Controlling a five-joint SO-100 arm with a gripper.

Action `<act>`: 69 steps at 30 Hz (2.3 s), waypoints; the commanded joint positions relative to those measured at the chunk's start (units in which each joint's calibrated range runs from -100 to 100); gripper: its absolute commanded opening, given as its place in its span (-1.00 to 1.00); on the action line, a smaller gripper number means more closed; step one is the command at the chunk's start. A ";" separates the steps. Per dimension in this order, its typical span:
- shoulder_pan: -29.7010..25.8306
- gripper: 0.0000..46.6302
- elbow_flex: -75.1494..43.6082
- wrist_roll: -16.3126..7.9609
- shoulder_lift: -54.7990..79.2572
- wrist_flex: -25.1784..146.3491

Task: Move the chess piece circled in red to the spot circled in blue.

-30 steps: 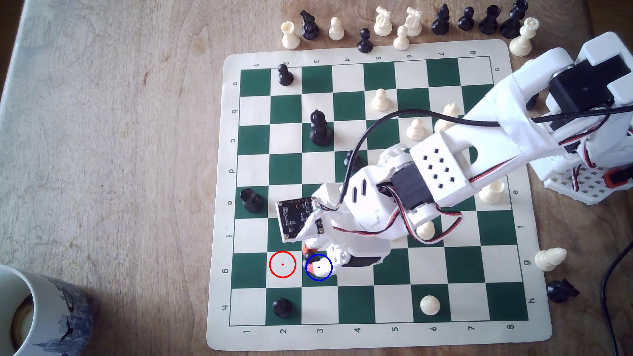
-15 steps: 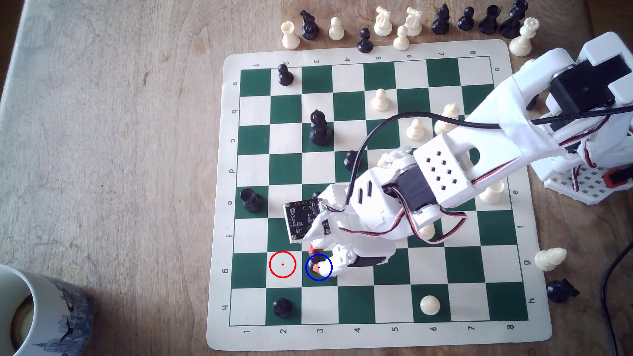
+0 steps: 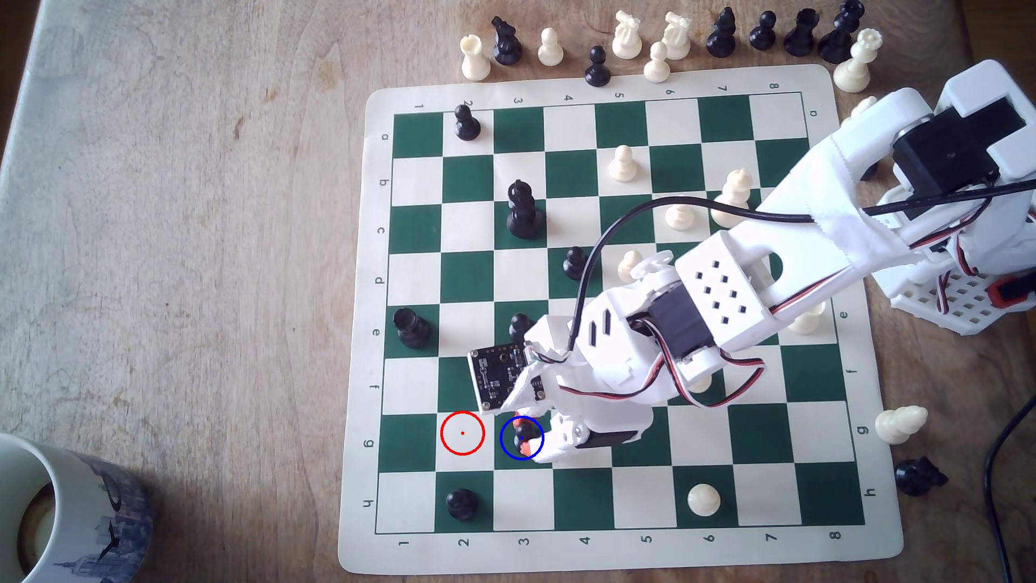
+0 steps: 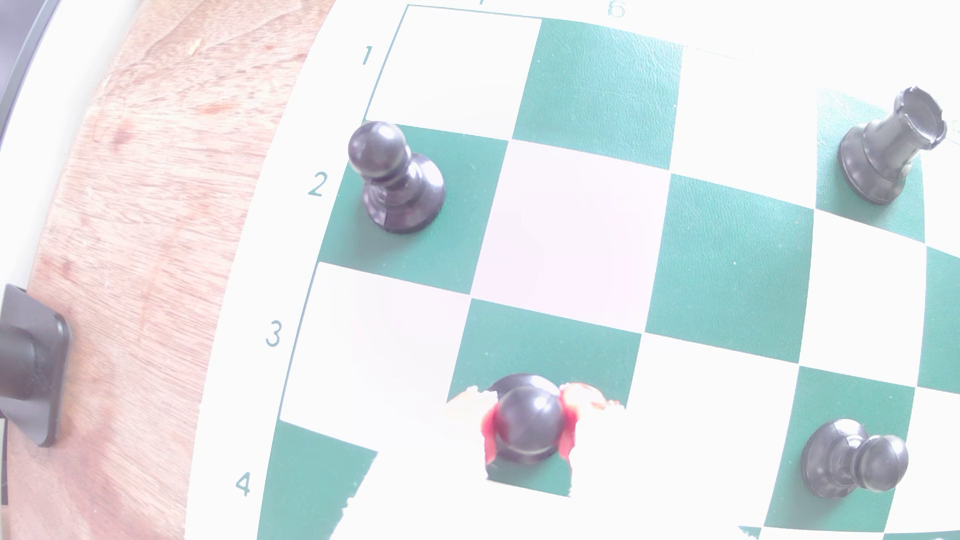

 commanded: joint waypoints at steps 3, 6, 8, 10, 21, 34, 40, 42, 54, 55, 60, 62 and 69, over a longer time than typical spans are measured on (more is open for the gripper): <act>0.53 -0.86 -5.03 0.49 -0.36 -1.17; 0.84 -0.86 -5.30 0.54 -0.36 -1.25; 1.00 -0.86 -5.39 0.59 -0.36 -1.25; 1.15 -0.86 -5.48 0.78 -0.11 -1.33; 0.37 -0.78 -5.66 0.93 -0.36 -0.26; 1.00 -0.22 -6.84 0.63 -0.78 1.13; 1.31 -0.18 -7.66 0.63 -9.02 8.91; 1.31 -0.18 -7.66 0.63 -11.99 11.94; 1.00 -0.20 11.83 -1.42 -41.45 27.58; 1.23 -0.21 14.28 -1.42 -43.48 27.75; 5.30 -0.37 25.71 -2.93 -55.20 24.80; 7.80 -0.53 31.15 -3.61 -58.85 20.70; 17.97 -0.99 45.74 -5.42 -62.92 4.40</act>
